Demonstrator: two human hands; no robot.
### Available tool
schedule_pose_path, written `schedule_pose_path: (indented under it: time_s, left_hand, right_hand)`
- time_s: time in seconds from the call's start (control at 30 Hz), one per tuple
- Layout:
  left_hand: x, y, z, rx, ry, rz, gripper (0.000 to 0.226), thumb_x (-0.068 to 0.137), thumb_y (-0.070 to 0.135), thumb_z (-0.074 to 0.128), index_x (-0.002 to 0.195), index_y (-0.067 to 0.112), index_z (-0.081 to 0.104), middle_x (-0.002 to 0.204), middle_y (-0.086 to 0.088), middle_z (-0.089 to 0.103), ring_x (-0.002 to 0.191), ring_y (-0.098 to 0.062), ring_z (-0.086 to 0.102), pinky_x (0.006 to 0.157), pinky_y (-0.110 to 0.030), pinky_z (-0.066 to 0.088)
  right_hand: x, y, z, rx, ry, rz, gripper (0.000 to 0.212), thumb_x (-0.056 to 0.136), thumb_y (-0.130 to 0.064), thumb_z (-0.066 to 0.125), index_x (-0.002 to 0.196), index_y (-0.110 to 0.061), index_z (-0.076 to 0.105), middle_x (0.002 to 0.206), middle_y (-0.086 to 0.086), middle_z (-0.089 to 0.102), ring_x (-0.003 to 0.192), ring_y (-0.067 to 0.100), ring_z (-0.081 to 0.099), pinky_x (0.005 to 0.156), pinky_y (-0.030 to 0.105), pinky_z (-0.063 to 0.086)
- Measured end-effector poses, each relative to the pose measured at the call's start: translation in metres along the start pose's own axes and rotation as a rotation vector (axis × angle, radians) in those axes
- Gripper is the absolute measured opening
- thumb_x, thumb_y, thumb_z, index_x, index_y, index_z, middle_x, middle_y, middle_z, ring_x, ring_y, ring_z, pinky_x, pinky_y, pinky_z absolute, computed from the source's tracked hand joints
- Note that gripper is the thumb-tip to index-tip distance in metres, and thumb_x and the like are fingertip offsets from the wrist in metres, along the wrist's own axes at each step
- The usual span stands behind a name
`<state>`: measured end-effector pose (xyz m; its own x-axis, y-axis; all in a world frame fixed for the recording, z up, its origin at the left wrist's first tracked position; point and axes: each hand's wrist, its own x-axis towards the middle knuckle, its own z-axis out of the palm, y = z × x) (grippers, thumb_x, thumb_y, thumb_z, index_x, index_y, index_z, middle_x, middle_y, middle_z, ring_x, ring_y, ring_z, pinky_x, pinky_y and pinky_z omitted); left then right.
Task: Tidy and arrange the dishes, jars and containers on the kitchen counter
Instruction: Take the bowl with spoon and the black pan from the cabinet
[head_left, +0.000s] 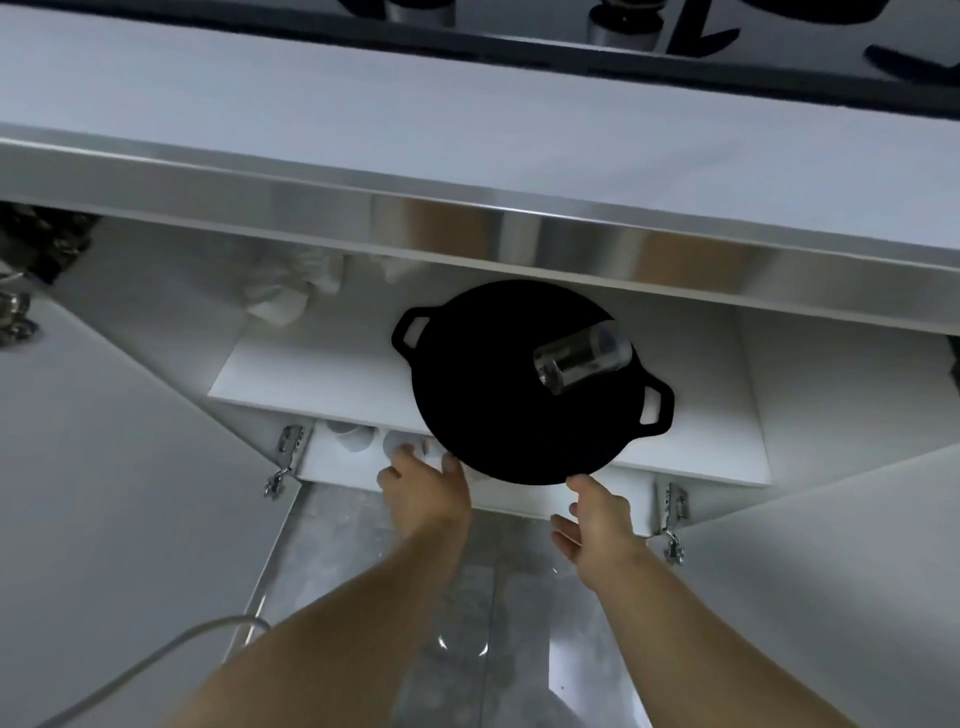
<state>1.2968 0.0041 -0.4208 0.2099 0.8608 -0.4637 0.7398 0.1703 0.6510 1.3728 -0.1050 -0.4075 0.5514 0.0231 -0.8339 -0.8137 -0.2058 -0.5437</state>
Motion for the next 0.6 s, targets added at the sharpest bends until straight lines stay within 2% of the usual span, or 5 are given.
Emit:
schedule_pose_path:
  time_s: [0.17,0.27,0.4,0.5,0.6]
  left_hand:
    - [0.016,0.017,0.022,-0.582,-0.358,-0.456,0.028,0.097,0.019,0.048,0.119,0.001,0.050,0.094,-0.010,0.059,0.084,-0.021,0.058,0.084,-0.033,0.048]
    - [0.008,0.027,0.022,-0.699,-0.392,-0.491,0.016,0.097,-0.001,0.040,0.088,0.000,0.053,0.085,-0.011,0.058,0.078,-0.021,0.057,0.076,-0.033,0.052]
    - [-0.005,0.040,0.017,-0.744,-0.439,-0.456,0.027,0.100,-0.001,0.030,0.116,-0.002,0.052,0.095,-0.012,0.059,0.092,-0.026,0.062,0.087,-0.035,0.050]
    - [-0.013,0.052,0.010,-0.715,-0.413,-0.427,0.017,0.099,0.002,0.037,0.094,0.006,0.053,0.078,-0.008,0.060,0.066,-0.018,0.058,0.077,-0.035,0.052]
    - [-0.020,0.065,0.000,-0.693,-0.401,-0.366,0.015,0.099,0.003,0.038,0.091,0.007,0.049,0.077,-0.008,0.059,0.066,-0.017,0.058,0.077,-0.034,0.053]
  right_hand:
    - [0.012,0.000,0.003,0.134,-0.079,0.109,0.019,0.096,-0.022,0.049,0.112,-0.012,0.049,0.109,0.008,0.056,0.095,0.025,0.057,0.082,0.037,0.045]
    - [0.015,-0.002,0.003,0.186,-0.074,0.097,0.018,0.097,-0.022,0.048,0.111,-0.012,0.051,0.104,0.007,0.060,0.091,0.022,0.059,0.081,0.033,0.044]
    - [0.012,-0.010,-0.001,0.189,-0.083,0.047,0.017,0.095,-0.024,0.052,0.106,-0.012,0.053,0.087,0.002,0.059,0.074,0.014,0.058,0.070,0.030,0.044]
    - [0.004,-0.021,-0.007,0.173,-0.099,0.025,0.011,0.096,-0.021,0.051,0.103,-0.013,0.053,0.085,0.001,0.059,0.072,0.012,0.057,0.068,0.028,0.044]
    - [-0.006,-0.034,-0.010,0.145,-0.111,-0.004,0.007,0.097,-0.014,0.048,0.101,-0.013,0.052,0.089,0.001,0.060,0.074,0.012,0.058,0.066,0.027,0.044]
